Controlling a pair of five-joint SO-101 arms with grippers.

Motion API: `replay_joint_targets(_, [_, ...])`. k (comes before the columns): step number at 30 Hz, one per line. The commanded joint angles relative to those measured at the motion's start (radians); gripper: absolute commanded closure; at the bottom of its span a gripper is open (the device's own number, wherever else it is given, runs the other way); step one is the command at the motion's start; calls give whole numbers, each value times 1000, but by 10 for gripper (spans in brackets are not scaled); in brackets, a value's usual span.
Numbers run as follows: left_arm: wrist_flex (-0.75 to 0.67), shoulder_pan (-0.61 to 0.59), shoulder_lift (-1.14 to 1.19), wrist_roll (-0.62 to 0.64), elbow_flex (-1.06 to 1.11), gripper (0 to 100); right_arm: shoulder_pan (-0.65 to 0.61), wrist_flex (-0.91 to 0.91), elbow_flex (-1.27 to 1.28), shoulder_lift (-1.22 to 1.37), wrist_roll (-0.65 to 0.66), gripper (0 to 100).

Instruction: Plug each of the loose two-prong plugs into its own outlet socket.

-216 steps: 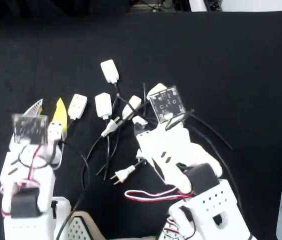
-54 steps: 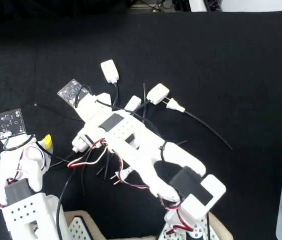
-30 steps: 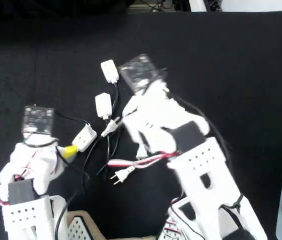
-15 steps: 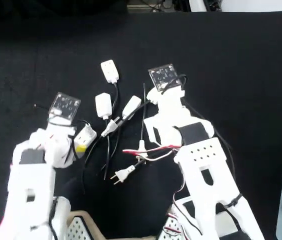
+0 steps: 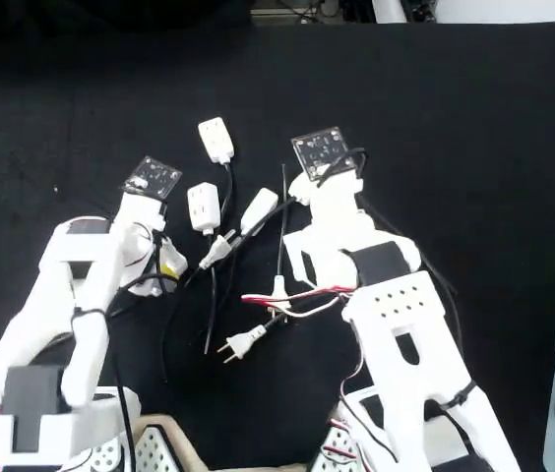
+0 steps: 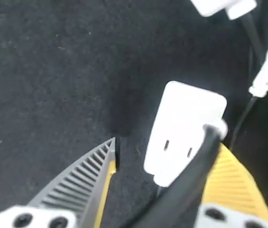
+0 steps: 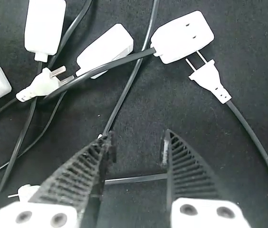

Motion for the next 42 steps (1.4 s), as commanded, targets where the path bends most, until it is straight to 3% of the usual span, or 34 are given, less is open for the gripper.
replay_joint_targets(1, [-84,12,61,-2,-50,764,15,-15,-1,-25,-11,839])
replay_joint_targets(12, [-149,-24,14,-2,-145,965,15,-18,10,-30,-11,840])
replay_joint_targets(17, [-170,-38,35,0,-297,972,15,-18,10,-30,-11,840])
replay_joint_targets(35, [-190,-19,838,135,-1270,970,15,-18,12,-25,-11,840])
replay_joint_targets(40, [-167,8,967,141,-1409,968,12,-18,12,-25,-11,840])
replay_joint_targets(42, [-114,19,991,141,-1449,925,12,-18,12,-25,-11,840])
